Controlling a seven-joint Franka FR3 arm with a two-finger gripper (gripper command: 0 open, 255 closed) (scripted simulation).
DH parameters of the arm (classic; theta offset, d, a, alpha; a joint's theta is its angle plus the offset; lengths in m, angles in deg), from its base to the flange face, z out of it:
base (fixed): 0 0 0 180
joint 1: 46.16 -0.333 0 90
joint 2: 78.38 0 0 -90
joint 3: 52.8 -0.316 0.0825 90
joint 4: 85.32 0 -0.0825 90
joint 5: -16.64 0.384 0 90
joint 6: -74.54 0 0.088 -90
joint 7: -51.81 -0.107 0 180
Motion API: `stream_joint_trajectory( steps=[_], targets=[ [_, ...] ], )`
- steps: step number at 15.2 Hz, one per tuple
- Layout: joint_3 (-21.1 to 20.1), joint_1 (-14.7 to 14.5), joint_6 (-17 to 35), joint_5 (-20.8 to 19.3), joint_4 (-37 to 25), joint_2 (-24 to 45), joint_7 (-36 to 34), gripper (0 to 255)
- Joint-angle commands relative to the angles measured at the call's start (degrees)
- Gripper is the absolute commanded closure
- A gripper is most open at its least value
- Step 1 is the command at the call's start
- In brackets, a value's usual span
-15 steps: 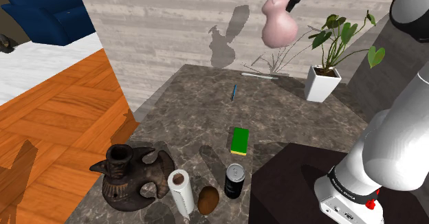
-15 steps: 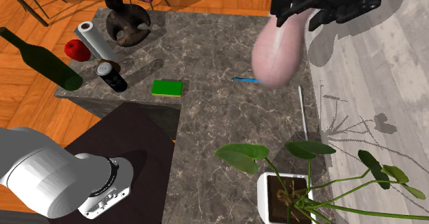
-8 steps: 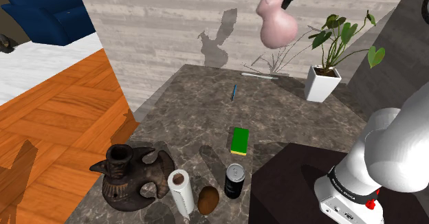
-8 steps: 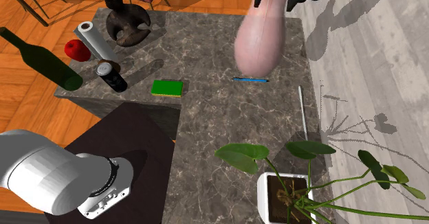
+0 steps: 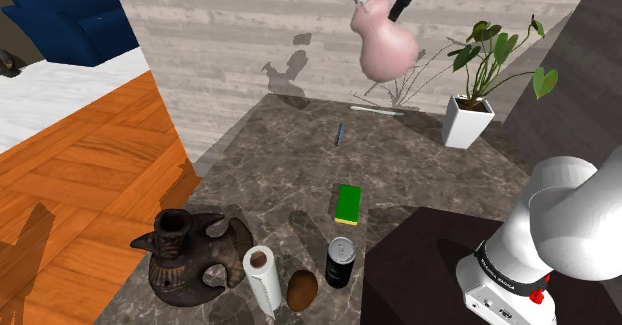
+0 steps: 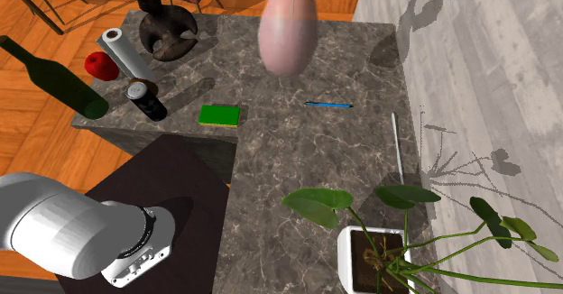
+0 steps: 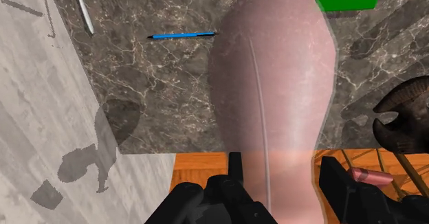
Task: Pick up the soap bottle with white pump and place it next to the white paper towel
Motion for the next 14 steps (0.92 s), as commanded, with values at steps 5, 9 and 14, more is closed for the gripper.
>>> stream_joint_trajectory(
  steps=[5, 9, 14],
  targets=[
    [-8.04, -1.14, 3.67, -2.31, 6.5, -5.12, -9.27, 255],
    [-12.92, -2.13, 5.49, -2.84, 9.02, -6.81, -15.05, 255],
    [-18.69, -3.61, 7.51, -3.07, 10.65, -7.47, -22.07, 255]
  ],
)
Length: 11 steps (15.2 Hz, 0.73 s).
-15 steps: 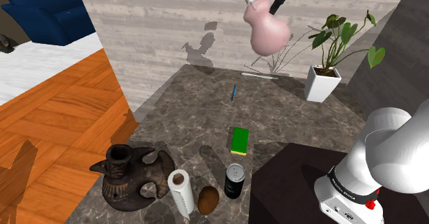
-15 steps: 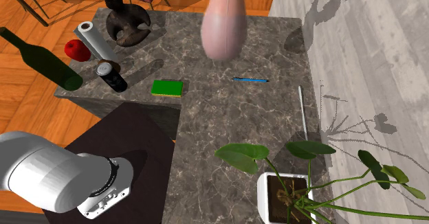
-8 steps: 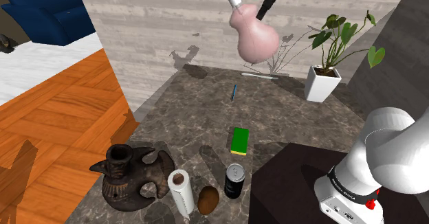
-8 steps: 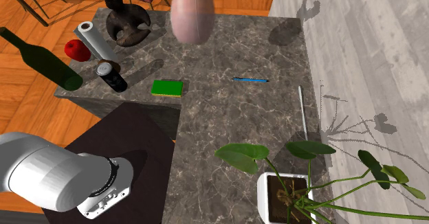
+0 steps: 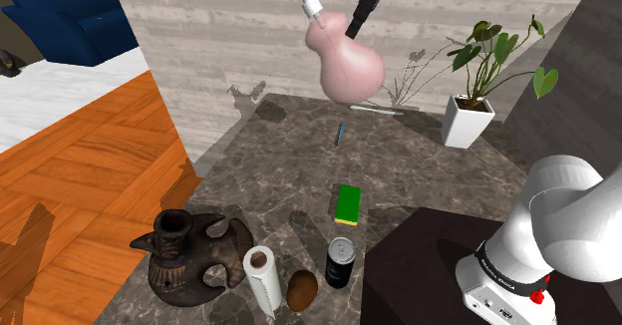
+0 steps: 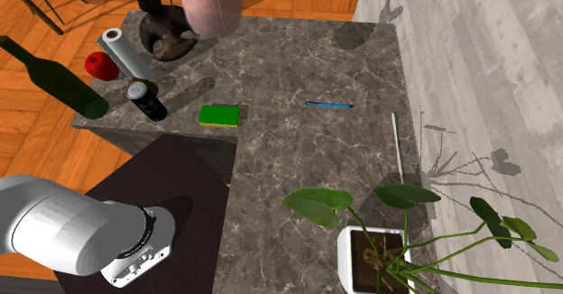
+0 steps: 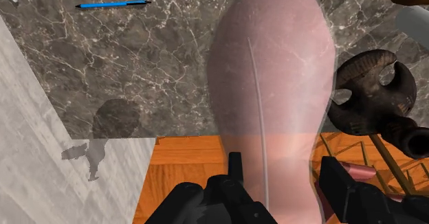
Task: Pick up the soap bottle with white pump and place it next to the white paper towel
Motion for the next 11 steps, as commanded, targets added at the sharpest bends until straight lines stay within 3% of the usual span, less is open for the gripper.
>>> stream_joint_trajectory(
  steps=[1, 11],
  targets=[
    [-2.38, -0.67, 0.88, -0.01, 0.26, 0.1, -3.01, 255],
    [-13.09, -4.03, 3.99, -0.79, -2.12, 3.92, -16.8, 255]
  ],
)
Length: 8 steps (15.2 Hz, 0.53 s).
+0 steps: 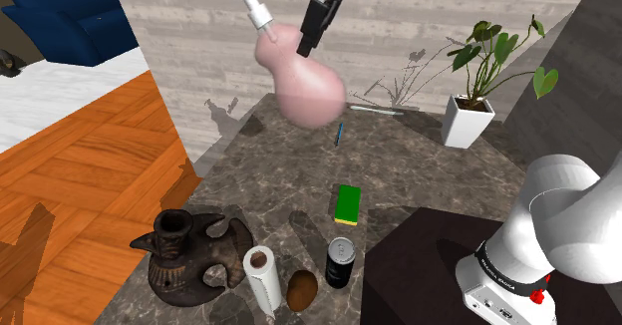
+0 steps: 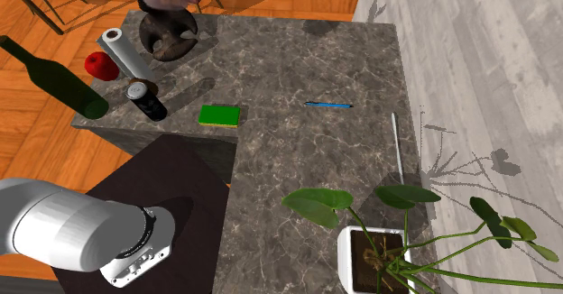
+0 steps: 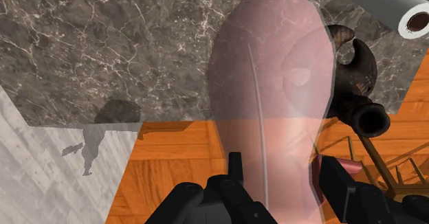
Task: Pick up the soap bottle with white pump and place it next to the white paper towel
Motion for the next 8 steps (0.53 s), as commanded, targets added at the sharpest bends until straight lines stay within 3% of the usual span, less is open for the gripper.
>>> stream_joint_trajectory(
  steps=[1, 5, 8],
  targets=[
    [-2.26, -0.7, 0.49, -0.35, -1.27, 1.3, -3.08, 255],
    [-6.27, -1.95, 1.17, -1.43, -4.34, 4.57, -8.55, 255],
    [-6.28, -2.0, 3.51, -1.3, -1.32, 3.9, -8.37, 255]
  ],
)
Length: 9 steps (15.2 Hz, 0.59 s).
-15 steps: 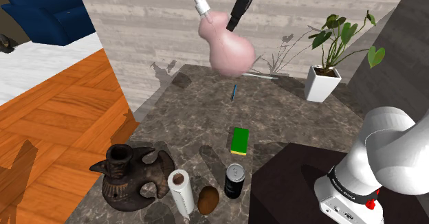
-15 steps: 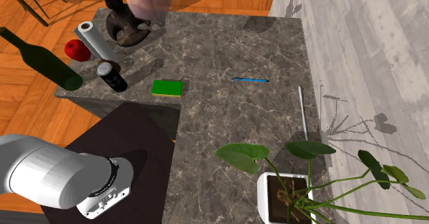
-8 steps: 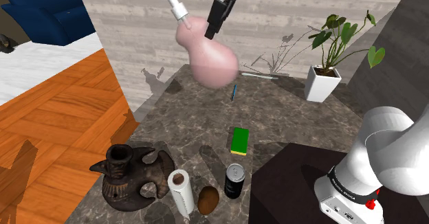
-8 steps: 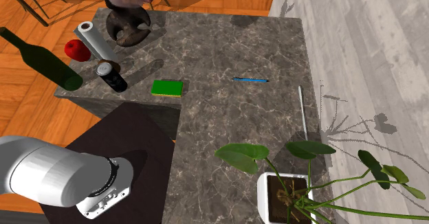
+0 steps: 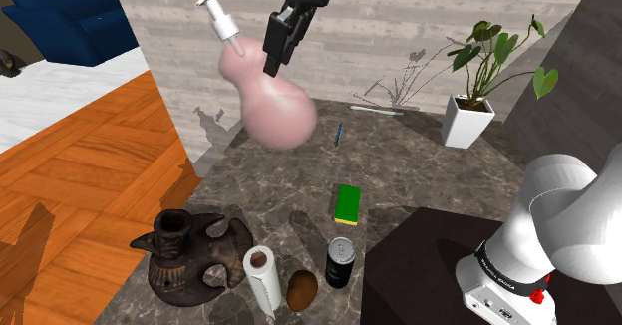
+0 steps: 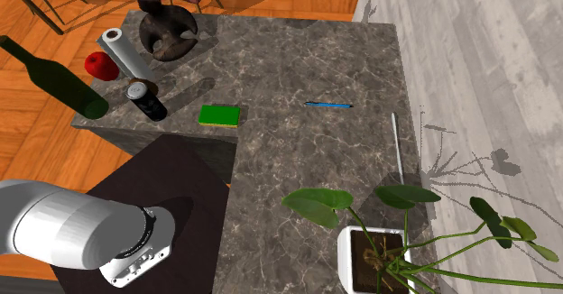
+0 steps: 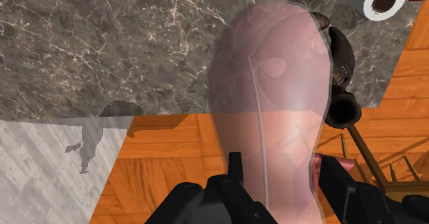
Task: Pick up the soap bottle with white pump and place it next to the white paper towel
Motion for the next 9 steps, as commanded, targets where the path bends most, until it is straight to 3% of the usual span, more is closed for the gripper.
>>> stream_joint_trajectory(
  steps=[1, 9],
  targets=[
    [-0.04, -0.03, 1.55, 0.07, 1.71, -0.29, 0.05, 255],
    [-0.12, -0.16, 7.69, 0.42, 8.99, -1.42, 0.51, 255]
  ],
)
